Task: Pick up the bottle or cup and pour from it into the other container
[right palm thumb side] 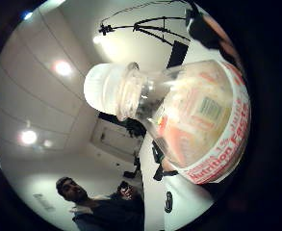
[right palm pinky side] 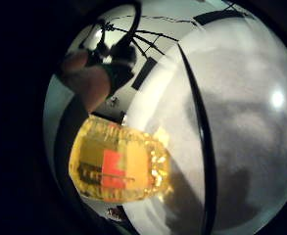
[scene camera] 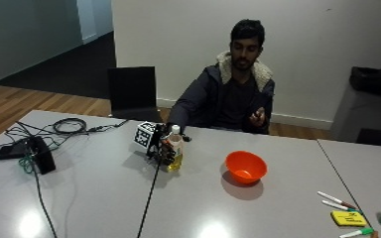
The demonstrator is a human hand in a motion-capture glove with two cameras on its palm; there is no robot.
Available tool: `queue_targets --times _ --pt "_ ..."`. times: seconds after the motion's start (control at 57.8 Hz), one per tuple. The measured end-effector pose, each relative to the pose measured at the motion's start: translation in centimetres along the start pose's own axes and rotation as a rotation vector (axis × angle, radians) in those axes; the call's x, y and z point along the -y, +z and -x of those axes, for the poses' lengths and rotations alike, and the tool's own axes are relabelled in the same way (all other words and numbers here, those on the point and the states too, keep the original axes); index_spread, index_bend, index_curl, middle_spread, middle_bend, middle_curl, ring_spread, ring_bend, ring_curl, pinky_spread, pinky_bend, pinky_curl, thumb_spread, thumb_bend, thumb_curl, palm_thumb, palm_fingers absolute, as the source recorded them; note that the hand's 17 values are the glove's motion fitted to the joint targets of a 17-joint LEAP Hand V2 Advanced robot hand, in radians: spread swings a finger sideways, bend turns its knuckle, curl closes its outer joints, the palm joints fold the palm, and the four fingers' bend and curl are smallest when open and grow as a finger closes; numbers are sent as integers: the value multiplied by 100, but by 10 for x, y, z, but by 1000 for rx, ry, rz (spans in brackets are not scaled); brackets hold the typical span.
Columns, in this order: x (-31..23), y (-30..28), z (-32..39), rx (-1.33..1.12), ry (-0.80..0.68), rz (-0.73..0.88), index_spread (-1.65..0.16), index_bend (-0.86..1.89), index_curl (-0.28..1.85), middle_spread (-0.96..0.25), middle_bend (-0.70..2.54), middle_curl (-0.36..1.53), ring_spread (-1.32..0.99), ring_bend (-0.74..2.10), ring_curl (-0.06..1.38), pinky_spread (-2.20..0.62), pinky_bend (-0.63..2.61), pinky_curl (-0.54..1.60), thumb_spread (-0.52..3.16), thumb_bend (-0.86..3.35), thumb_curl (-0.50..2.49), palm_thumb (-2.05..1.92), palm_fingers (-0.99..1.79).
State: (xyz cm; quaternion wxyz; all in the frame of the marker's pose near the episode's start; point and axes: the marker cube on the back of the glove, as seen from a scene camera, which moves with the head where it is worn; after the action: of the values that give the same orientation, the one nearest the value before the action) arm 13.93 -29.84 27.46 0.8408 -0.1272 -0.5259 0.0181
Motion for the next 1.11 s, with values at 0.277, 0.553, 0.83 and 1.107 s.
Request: queue_targets --times 0.277,0.553,0.83,1.107 --pt "2 2 -3 16 -4 52 -32 13 32 -28 27 37 -18 55 35 6 47 29 66 -2 44 92 114" --pt "-1 6 43 -12 -88 44 -32 13 32 -30 27 40 -21 54 36 1 45 31 63 -3 45 95 116" --pt "12 57 188 -703 -395 99 -31 13 31 -30 26 41 -21 54 37 1 45 32 64 -3 45 96 116" --pt "-21 135 246 -1463 -634 274 -31 13 31 -30 26 41 -21 54 37 1 45 33 65 -3 45 96 116"
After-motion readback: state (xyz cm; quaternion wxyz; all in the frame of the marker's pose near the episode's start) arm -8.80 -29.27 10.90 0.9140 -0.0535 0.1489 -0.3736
